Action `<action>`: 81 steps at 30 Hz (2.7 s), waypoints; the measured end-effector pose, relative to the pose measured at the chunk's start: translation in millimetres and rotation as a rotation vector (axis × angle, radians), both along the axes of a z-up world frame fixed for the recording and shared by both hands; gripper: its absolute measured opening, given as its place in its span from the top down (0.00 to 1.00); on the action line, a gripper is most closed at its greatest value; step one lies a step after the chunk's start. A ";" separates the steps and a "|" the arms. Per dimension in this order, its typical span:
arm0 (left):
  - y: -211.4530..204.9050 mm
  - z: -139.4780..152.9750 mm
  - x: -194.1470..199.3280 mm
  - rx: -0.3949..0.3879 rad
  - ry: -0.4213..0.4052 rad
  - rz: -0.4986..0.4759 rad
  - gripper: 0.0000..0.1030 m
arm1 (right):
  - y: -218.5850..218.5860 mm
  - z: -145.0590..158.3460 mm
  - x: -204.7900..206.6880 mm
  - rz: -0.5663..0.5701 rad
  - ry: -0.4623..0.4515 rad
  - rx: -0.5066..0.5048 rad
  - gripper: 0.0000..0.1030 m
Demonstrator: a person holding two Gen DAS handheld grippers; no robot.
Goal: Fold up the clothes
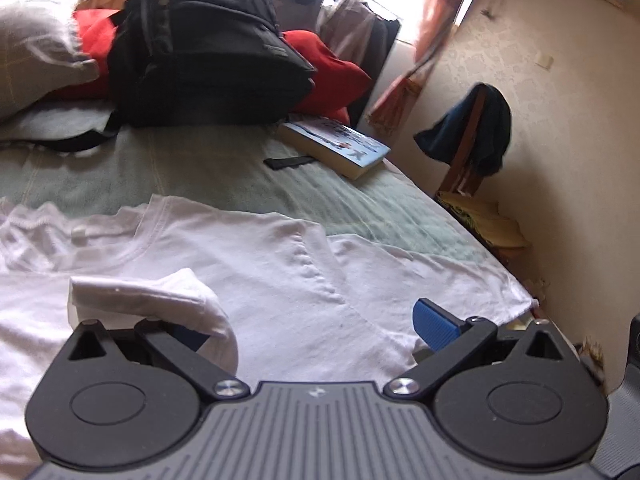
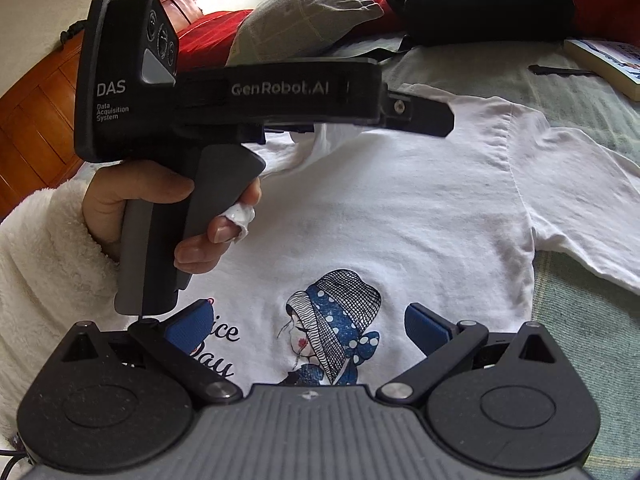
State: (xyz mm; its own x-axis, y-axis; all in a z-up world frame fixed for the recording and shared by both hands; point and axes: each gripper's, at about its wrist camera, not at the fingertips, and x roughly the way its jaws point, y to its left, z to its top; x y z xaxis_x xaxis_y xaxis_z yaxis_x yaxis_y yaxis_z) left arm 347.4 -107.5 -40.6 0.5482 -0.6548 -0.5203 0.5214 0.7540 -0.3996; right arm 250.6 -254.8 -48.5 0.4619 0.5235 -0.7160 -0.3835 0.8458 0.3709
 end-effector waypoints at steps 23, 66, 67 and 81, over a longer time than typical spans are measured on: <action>19.5 -15.7 -27.0 0.106 0.130 -0.146 0.01 | -12.2 -0.4 -13.1 -0.046 0.003 -0.035 0.00; 258.7 -46.1 18.8 0.040 0.063 0.430 0.02 | 51.0 30.9 34.2 0.012 -0.120 -0.123 0.00; 265.7 -50.6 14.6 0.027 0.047 0.440 0.02 | 49.2 30.8 32.9 0.009 -0.120 -0.121 0.00; 268.6 -43.7 72.3 0.015 0.112 0.445 0.02 | 50.8 26.9 38.3 0.012 -0.095 -0.067 0.00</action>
